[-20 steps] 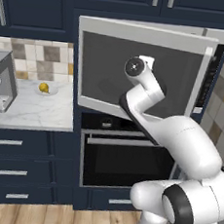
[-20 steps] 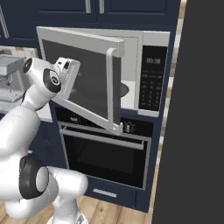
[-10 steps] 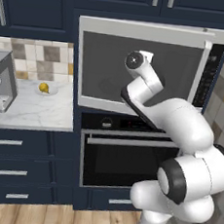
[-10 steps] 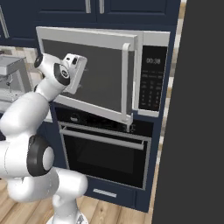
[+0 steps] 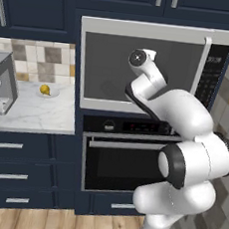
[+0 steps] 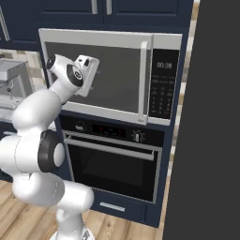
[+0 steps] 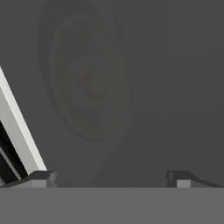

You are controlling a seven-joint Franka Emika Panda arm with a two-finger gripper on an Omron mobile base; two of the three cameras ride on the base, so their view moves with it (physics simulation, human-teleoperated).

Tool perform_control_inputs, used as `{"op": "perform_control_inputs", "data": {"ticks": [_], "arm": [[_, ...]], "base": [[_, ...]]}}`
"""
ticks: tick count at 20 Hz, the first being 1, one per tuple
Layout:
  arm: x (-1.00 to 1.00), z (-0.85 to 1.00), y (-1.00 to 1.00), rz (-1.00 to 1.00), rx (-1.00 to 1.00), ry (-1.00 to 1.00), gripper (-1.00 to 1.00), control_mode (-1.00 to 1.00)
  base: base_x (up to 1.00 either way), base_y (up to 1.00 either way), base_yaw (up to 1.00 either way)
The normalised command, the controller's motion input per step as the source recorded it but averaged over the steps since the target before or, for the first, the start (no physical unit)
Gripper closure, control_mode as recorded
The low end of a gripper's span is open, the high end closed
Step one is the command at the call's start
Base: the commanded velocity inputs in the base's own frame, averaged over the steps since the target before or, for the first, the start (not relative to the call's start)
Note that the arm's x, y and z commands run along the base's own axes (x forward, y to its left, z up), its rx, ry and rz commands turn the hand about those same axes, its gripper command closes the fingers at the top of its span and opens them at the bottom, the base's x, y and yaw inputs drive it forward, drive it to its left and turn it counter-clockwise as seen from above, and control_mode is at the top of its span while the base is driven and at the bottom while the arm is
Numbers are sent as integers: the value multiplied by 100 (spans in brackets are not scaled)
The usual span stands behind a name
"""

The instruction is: Remove the pear from the bowl and place it on the small plate. Then place the bowl with only the shrimp in the microwave, close the door, and press the start button to microwave the shrimp.

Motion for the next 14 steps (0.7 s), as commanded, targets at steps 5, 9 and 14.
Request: {"op": "perform_control_inputs", "data": {"ticks": [5, 9, 14], "arm": [[38, -14, -1, 0, 0, 0, -100, -100], [29, -24, 0, 0, 0, 0, -100, -100], [-4, -13, 0, 0, 0, -5, -100, -100]], "base": [[0, 0, 0], [0, 0, 0], [0, 0, 0]]}}
